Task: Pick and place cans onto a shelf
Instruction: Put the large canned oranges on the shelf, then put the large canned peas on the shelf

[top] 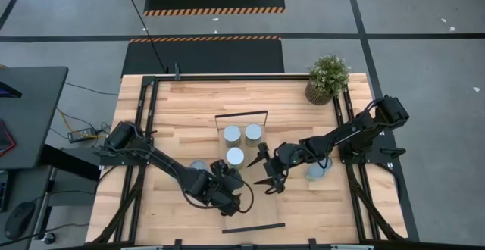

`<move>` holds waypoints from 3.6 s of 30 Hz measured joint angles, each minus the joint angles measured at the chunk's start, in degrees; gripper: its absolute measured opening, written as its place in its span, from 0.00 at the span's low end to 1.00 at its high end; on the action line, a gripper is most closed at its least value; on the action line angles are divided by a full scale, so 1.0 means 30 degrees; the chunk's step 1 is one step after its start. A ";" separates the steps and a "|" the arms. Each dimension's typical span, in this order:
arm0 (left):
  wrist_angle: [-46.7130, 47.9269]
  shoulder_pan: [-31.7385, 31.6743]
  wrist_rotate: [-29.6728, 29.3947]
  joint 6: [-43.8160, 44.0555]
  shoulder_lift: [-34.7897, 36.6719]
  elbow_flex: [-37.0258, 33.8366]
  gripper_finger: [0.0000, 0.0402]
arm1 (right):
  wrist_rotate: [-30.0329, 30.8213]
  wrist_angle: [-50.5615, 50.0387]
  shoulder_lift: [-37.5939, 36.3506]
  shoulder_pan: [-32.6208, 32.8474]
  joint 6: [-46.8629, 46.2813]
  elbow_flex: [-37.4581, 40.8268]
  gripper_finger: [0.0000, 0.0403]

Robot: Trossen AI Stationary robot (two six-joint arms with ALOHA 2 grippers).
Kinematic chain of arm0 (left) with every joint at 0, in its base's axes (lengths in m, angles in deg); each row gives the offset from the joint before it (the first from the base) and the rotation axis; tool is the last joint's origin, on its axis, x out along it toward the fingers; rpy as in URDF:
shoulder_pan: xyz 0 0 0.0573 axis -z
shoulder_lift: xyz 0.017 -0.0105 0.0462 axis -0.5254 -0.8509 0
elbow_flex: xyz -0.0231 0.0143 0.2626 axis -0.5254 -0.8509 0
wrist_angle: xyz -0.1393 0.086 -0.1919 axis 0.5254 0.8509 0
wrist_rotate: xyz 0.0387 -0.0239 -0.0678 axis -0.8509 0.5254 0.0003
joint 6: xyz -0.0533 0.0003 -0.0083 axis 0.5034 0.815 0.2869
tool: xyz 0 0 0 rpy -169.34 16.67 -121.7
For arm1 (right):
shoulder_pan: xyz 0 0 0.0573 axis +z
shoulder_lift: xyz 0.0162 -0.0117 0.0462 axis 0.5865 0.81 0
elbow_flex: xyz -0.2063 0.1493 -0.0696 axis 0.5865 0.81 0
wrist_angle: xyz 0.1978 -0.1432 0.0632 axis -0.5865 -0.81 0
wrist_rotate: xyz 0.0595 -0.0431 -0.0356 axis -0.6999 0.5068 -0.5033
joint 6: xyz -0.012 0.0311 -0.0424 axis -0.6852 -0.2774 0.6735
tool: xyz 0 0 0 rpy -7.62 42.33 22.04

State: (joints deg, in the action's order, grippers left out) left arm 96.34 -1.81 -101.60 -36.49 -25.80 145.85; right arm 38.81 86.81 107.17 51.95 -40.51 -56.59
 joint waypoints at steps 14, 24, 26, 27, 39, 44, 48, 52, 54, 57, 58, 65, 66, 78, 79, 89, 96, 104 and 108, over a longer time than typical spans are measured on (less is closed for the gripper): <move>0.0138 -0.0779 -0.1677 -0.1003 0.0000 0.0000 0.96 | 0.0581 0.0004 0.0000 -0.1238 0.0318 0.0003 0.78; 0.1040 -0.1245 -0.1774 -0.0491 0.0000 0.0000 0.96 | 0.0489 -0.0005 0.0000 -0.1907 -0.0419 0.0003 0.78; 0.1059 -0.1183 -0.1457 -0.0411 0.0000 0.0000 0.96 | 0.0495 -0.0087 0.0000 -0.1914 -0.0692 0.0003 0.78; 0.1059 -0.1118 -0.1207 -0.0390 0.0000 0.0000 0.96 | 0.0481 -0.0194 0.0000 -0.1893 -0.0785 0.0003 0.78; 0.8556 0.0493 0.0901 0.3414 0.0051 0.2919 0.96 | 0.2170 -0.3102 -0.1485 -0.0196 -0.1183 0.0011 0.78; 1.1854 0.1495 0.0898 0.6297 0.0066 0.3111 0.96 | 0.2790 -0.3964 -0.1995 0.0392 -0.1190 0.0011 0.78; 1.3681 0.2194 0.0926 0.7869 0.0079 0.2851 0.96 | 0.2790 -0.3990 -0.2018 0.0542 -0.1190 0.0011 0.78; 1.5368 0.2449 0.0818 0.8792 0.0885 0.2769 0.96 | 0.2833 -0.3899 -0.2018 0.0542 -0.1190 0.0011 0.78; 1.5956 0.2325 0.0620 0.9033 0.1371 0.2769 0.96 | 0.2827 -0.3742 -0.2018 0.0542 -0.1190 0.0011 0.78; 1.5973 0.1908 0.0222 0.8977 0.2191 0.2767 0.93 | 0.2827 -0.3650 -0.2018 0.0505 -0.1190 0.0011 0.78; 1.5932 0.1760 0.0071 0.8937 0.2503 0.2674 0.92 | 0.2828 -0.3564 -0.2018 0.0505 -0.1190 0.0011 0.78; 1.5659 0.0970 0.0877 0.8777 0.4448 -0.0223 0.86 | 0.2769 -0.3629 -0.2018 0.0505 -0.1186 0.0011 0.78; 1.5631 0.1057 0.1199 0.9103 0.4892 -0.0715 0.86 | 0.2761 -0.3646 -0.2018 0.0505 -0.1183 0.0011 0.78; 1.1660 0.4216 0.6031 1.7804 0.9912 -0.6276 0.82 | 0.2754 -0.3643 -0.2018 0.0469 -0.1176 0.0011 0.78; 1.1311 0.4561 0.6386 1.8424 0.9916 -0.6671 0.82 | 0.2754 -0.3639 -0.2018 0.0469 -0.1176 0.0011 0.78; 0.7090 0.5640 0.7256 2.0133 0.9850 -1.0496 0.90 | 0.2747 -0.3639 -0.2018 0.0469 -0.1183 0.0011 0.78; 0.4819 0.4880 0.6518 1.8338 0.9836 -1.1978 0.99 | 0.2747 -0.3639 -0.2018 0.0469 -0.1190 0.0011 0.78; 0.4599 0.4006 0.4234 1.6910 0.9734 -1.2402 0.99 | 0.2608 -0.3640 -0.2011 0.0469 -0.1334 0.0011 0.78; 0.4449 0.3750 0.3243 1.6744 0.9726 -1.2495 0.99 | 0.2608 -0.3646 -0.2011 0.0469 -0.1336 0.0011 0.78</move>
State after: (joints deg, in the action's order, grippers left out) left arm 109.69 9.44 -91.87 13.74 3.37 108.36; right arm 46.63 75.87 101.14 53.36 -44.52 -56.56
